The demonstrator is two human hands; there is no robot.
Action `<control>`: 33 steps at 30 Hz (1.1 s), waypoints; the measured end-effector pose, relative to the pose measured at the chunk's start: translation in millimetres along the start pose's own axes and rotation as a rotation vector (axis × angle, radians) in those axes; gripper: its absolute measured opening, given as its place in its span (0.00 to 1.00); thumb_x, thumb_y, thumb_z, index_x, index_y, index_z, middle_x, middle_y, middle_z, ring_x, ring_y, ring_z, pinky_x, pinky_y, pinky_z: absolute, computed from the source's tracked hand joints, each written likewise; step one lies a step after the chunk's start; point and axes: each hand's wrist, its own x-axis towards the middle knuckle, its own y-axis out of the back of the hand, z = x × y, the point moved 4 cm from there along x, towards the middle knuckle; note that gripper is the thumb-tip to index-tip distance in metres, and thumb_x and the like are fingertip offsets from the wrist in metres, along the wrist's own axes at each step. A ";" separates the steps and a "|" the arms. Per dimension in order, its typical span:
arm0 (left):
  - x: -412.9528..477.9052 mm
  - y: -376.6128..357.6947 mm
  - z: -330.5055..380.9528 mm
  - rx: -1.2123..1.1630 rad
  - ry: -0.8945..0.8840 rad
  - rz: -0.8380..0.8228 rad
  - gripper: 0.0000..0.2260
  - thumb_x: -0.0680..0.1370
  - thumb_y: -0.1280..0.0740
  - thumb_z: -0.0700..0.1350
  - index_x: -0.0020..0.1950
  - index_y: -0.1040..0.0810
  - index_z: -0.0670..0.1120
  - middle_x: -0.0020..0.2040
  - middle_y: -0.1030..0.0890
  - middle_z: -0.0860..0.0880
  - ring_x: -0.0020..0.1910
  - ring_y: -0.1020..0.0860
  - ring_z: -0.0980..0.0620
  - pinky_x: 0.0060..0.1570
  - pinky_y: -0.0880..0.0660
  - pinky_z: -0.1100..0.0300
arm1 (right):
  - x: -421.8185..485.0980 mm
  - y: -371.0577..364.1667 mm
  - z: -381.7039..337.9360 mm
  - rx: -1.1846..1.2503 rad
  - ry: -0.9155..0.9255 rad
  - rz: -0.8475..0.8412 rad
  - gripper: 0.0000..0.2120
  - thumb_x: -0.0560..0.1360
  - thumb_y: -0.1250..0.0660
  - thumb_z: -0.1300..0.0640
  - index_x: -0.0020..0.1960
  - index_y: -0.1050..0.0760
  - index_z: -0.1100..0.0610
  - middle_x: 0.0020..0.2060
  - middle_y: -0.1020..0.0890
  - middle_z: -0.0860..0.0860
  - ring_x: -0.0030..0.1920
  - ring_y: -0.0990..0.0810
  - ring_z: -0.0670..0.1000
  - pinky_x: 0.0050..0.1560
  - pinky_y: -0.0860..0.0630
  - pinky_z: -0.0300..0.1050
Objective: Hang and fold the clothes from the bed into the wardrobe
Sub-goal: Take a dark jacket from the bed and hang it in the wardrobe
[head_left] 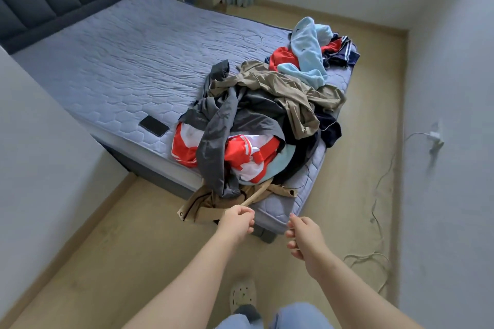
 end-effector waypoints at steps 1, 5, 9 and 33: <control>10.1 -1.3 10.4 0.012 0.003 -0.002 0.05 0.79 0.41 0.39 0.49 0.26 0.43 0.37 0.26 0.48 0.32 0.29 0.55 0.19 0.34 0.73 | 8.7 -0.5 -7.6 -0.003 -0.018 -0.007 0.12 0.80 0.42 0.52 0.40 0.33 0.57 0.29 0.30 0.52 0.22 0.37 0.47 0.21 0.42 0.34; 47.5 -0.4 39.2 0.032 0.028 0.020 0.06 0.79 0.41 0.41 0.47 0.25 0.47 0.38 0.24 0.50 0.34 0.27 0.55 0.27 0.33 0.68 | 41.7 -6.1 -36.5 -0.026 -0.058 -0.054 0.12 0.81 0.44 0.52 0.41 0.34 0.56 0.31 0.31 0.51 0.25 0.37 0.47 0.23 0.41 0.36; 85.0 -1.1 55.5 -0.045 0.075 0.074 0.06 0.78 0.40 0.42 0.45 0.24 0.48 0.38 0.25 0.49 0.33 0.28 0.54 0.25 0.33 0.67 | 84.6 -13.2 -75.4 -0.111 -0.053 -0.106 0.13 0.80 0.44 0.52 0.40 0.35 0.56 0.30 0.32 0.51 0.26 0.37 0.48 0.24 0.41 0.36; 259.2 -2.5 188.9 0.041 0.244 0.466 0.13 0.79 0.41 0.45 0.63 0.29 0.47 0.58 0.24 0.43 0.57 0.24 0.43 0.59 0.26 0.50 | 298.2 -6.8 -240.5 -0.543 -0.152 -0.334 0.10 0.80 0.43 0.53 0.47 0.30 0.59 0.35 0.27 0.53 0.30 0.31 0.50 0.28 0.36 0.39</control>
